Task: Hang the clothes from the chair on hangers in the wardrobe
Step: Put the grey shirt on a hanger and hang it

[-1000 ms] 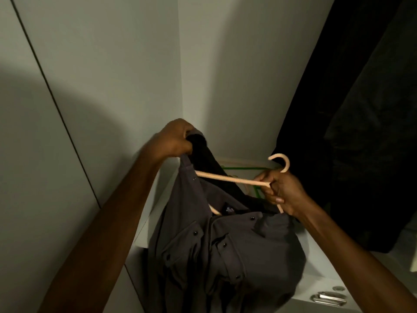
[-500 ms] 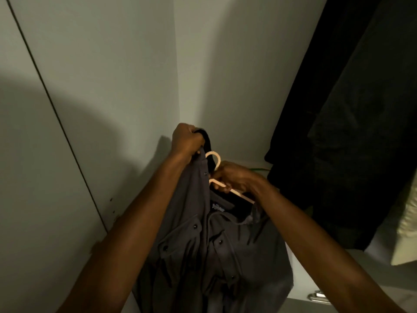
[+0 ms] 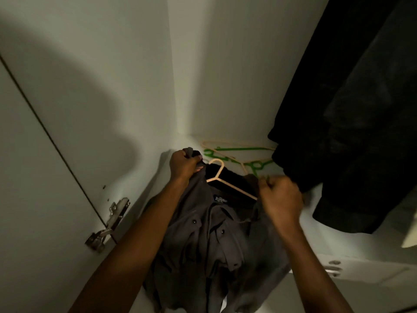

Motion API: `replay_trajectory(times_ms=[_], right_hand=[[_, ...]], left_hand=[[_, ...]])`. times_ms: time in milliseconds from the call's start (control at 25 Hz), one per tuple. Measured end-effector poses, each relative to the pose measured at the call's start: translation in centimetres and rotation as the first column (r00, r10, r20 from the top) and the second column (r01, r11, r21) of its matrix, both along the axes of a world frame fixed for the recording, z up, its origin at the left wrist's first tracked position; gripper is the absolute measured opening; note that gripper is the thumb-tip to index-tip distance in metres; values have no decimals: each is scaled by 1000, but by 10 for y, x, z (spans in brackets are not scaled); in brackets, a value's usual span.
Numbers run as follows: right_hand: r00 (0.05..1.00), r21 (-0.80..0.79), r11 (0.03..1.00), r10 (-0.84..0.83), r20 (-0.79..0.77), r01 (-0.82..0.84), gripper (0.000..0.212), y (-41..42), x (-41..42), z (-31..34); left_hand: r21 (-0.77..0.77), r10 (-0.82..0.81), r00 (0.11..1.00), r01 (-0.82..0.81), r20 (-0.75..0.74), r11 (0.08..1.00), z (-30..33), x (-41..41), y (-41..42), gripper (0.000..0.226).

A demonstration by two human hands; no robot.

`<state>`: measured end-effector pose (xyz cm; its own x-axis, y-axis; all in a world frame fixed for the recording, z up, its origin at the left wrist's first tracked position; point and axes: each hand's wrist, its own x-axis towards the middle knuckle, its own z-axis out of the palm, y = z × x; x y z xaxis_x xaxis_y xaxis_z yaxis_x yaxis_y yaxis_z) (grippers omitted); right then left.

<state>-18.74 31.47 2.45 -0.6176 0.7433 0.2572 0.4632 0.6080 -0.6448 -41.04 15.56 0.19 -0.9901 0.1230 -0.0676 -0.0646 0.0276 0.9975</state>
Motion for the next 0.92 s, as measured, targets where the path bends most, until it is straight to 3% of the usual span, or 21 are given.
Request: replay_trajectory(times_ms=[40, 80, 160, 200, 280, 360, 480, 560, 680, 800, 920], right_hand=[[990, -54, 998, -31, 136, 39, 54, -8, 16, -10], [974, -168, 985, -6, 227, 46, 63, -15, 27, -20], [976, -467, 884, 108, 191, -6, 60, -19, 32, -32], [987, -588, 808, 121, 104, -38, 52, -17, 31, -34], [993, -749, 652, 101, -68, -118, 32, -14, 32, -31], [970, -824, 518, 51, -236, -227, 17, -13, 32, -30], [905, -852, 377, -74, -419, -363, 25, -13, 29, -37], [870, -851, 331, -145, -472, -407, 22, -12, 24, -44], [892, -847, 375, -100, -441, -376, 18, -15, 17, -48], [936, -819, 492, -21, -351, -296, 21, -26, 7, -48], [962, -772, 611, -60, -265, -175, 22, -33, -8, -57]], left_hand=[[19, -11, 1000, 11, -4, 1000, -7, 4, 0, 24], [32, -14, 1000, 14, -1, 999, -16, 7, 0, 34], [-40, 20, 999, -21, -36, 999, -25, 13, -6, 73], [-117, 48, 991, -62, -122, 991, -26, 16, -9, 78], [-261, 74, 929, -178, -363, 949, -21, 25, -17, 65], [-352, -38, 830, -194, -557, 916, -19, 34, -26, 50], [-532, -304, 734, -92, -608, 842, -23, 50, -31, 29], [-636, -361, 752, -100, -552, 766, -29, 51, -35, 19], [-653, -334, 796, -99, -504, 751, -41, 54, -42, 15], [-658, -365, 752, -118, -549, 744, -51, 63, -44, 11], [-609, -296, 780, -134, -552, 781, -50, 67, -45, 9]])
